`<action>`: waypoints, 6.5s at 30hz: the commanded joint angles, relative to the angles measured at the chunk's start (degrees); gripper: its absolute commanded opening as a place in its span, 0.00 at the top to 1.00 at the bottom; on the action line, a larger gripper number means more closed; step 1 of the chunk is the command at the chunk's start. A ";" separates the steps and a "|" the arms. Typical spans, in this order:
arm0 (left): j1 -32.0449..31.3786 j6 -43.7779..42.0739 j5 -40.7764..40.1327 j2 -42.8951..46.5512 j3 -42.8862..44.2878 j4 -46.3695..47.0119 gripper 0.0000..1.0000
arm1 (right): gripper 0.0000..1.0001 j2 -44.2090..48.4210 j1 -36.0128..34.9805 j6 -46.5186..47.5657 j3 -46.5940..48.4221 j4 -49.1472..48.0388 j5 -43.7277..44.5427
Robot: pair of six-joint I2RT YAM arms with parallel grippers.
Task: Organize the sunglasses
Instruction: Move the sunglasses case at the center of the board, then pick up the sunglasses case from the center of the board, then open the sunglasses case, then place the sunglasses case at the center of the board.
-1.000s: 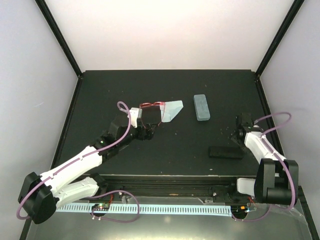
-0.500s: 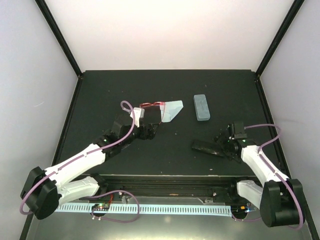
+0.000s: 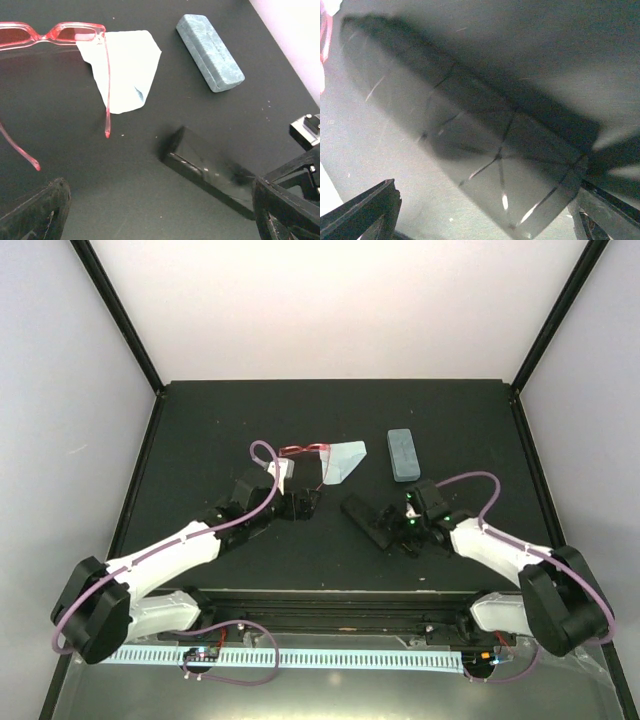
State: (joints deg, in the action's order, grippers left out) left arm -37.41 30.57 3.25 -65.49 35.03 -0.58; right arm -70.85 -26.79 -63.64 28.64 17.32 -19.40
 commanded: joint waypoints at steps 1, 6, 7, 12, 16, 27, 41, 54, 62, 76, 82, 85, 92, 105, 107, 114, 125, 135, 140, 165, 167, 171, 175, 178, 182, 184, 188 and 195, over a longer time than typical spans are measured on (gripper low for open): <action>0.76 2.75 4.29 -1.25 -1.24 4.32 0.02 | 0.08 -3.00 -3.22 10.74 5.90 -1.54 -3.25; 1.06 4.42 6.59 -2.76 -2.07 6.91 0.02 | 0.09 -2.67 -3.52 24.39 7.86 9.20 8.35; 1.03 4.69 6.86 -3.02 -2.13 7.17 0.02 | 0.09 -2.33 -4.14 26.93 7.69 9.83 9.69; 1.22 6.08 8.38 -4.96 -2.11 8.94 0.02 | 0.09 -4.40 -9.66 37.51 10.57 12.49 15.71; 1.34 6.84 9.01 -5.76 -1.89 9.34 0.03 | 0.08 -8.28 -11.34 42.53 14.63 14.40 22.01; 1.90 6.42 9.18 -5.88 -2.24 9.10 0.03 | 0.12 -18.45 -13.83 49.96 19.81 11.69 13.85; 4.58 13.12 10.50 3.03 -6.61 10.29 0.04 | 0.51 -16.09 -15.90 48.71 21.07 10.60 11.52; 5.63 24.52 24.75 -1.28 -12.96 29.95 0.10 | 0.51 -8.35 -15.40 35.62 17.90 -6.33 -19.41; 5.60 29.79 29.04 1.02 -17.69 45.01 0.10 | 0.51 -6.13 -14.56 18.19 15.06 -23.70 -33.56; 5.61 32.49 32.01 9.25 -16.92 51.36 0.21 | 0.50 -3.97 -12.96 0.03 14.25 -43.58 -42.55; 5.60 31.50 33.54 9.58 -16.29 51.90 0.30 | 0.47 -3.61 -12.43 -2.80 13.81 -46.22 -43.08; 5.63 30.33 33.97 9.65 -15.69 51.01 0.38 | 0.38 -3.24 -11.99 -2.19 13.67 -45.01 -42.90; 5.60 29.14 34.13 9.68 -14.86 49.34 0.43 | 0.22 -0.29 -10.23 3.77 13.41 -37.09 -39.45; 5.64 28.94 34.86 8.79 -13.11 45.39 0.46 | 0.31 1.30 -8.65 26.69 19.84 -7.93 -24.39; 5.64 28.94 34.95 8.39 -12.74 44.73 0.47 | 0.37 1.03 -8.69 28.01 19.81 -8.02 -24.64; 5.65 28.60 35.07 7.50 -12.53 43.62 0.48 | 0.66 1.34 -8.68 32.73 20.25 -5.60 -21.61; 5.66 24.90 31.87 7.16 -12.76 35.76 0.33 | 0.99 2.39 -8.70 40.02 24.85 6.14 -7.72; 5.68 17.90 23.21 7.98 -13.60 24.94 0.18 | 0.99 1.15 -8.66 44.01 28.17 20.58 19.15; 5.72 15.52 22.40 7.10 -11.47 22.39 0.17 | 0.99 -5.13 -8.66 43.58 29.79 26.40 30.42; 5.81 12.45 22.69 5.13 -10.86 21.00 0.17 | 0.50 -18.57 -8.51 39.10 28.51 20.36 40.47; 5.81 12.27 22.51 5.22 -10.81 20.65 0.17 | 0.49 -16.55 -8.49 39.33 28.59 20.43 37.31; 5.91 11.75 21.78 5.53 -10.69 19.80 0.17 | 0.46 -11.96 -8.54 42.54 27.57 16.87 21.66; 5.95 12.47 19.44 5.74 -10.17 17.77 0.18 | 0.45 -12.59 -9.37 45.55 26.49 11.78 3.41; 6.01 12.71 16.57 4.75 -9.10 14.42 0.21 | 0.45 -17.00 -12.41 45.95 28.18 12.28 0.79; 6.09 12.11 15.87 1.44 -7.04 12.58 0.25 | 0.45 -24.05 -14.67 45.21 30.46 14.48 3.36; 6.04 10.37 17.60 -1.95 -3.40 9.13 0.29 | 0.47 -26.59 -14.93 44.82 30.72 14.53 5.10; 6.10 8.55 21.54 -11.28 4.32 3.74 0.40 | 0.48 -27.98 -14.94 43.48 30.64 14.63 11.21; 5.73 7.75 24.42 -25.00 15.12 2.98 0.53 | 0.52 -28.66 -13.99 38.32 30.28 15.58 23.36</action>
State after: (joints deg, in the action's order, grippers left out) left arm -31.81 40.45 25.34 -85.03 44.01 5.58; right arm -99.44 -41.63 -21.76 58.48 32.60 -4.29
